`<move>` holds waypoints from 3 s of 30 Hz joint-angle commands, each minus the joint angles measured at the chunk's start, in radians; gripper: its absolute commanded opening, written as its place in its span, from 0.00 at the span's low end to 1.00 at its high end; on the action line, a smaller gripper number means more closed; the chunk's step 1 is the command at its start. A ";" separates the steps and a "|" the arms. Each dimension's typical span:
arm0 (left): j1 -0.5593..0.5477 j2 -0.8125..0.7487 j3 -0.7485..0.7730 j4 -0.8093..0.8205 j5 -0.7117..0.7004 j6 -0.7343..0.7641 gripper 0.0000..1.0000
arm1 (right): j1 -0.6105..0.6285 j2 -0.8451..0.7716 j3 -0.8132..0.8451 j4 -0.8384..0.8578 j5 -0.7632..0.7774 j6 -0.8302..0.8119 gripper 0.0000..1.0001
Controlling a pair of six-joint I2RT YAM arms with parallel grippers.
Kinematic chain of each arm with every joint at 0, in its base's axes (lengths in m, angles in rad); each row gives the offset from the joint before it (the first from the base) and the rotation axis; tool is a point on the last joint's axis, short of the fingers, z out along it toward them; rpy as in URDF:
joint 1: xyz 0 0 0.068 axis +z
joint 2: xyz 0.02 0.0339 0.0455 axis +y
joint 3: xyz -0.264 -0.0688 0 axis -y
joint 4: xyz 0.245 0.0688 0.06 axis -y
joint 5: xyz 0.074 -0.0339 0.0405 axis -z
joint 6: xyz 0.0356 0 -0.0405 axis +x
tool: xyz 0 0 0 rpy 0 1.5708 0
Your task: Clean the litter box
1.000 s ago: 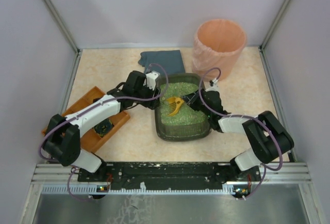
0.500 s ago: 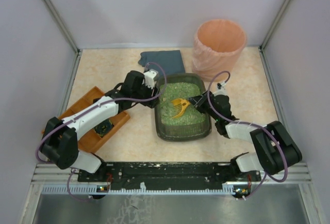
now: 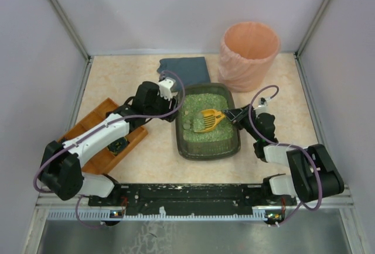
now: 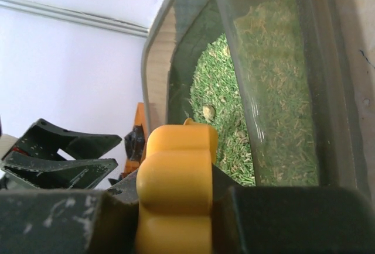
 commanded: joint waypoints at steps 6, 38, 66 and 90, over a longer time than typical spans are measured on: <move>0.002 -0.079 -0.042 0.086 -0.042 -0.026 0.63 | -0.145 -0.006 -0.070 0.358 -0.162 0.188 0.00; 0.002 -0.095 -0.056 0.101 -0.034 -0.018 0.65 | -0.158 0.190 -0.057 0.708 -0.225 0.397 0.00; 0.002 -0.089 -0.048 0.086 -0.060 -0.001 0.70 | -0.164 -0.124 0.007 0.237 -0.181 0.244 0.00; 0.001 -0.071 -0.039 0.075 -0.063 0.006 0.70 | -0.331 -0.064 0.727 -0.378 0.112 0.084 0.00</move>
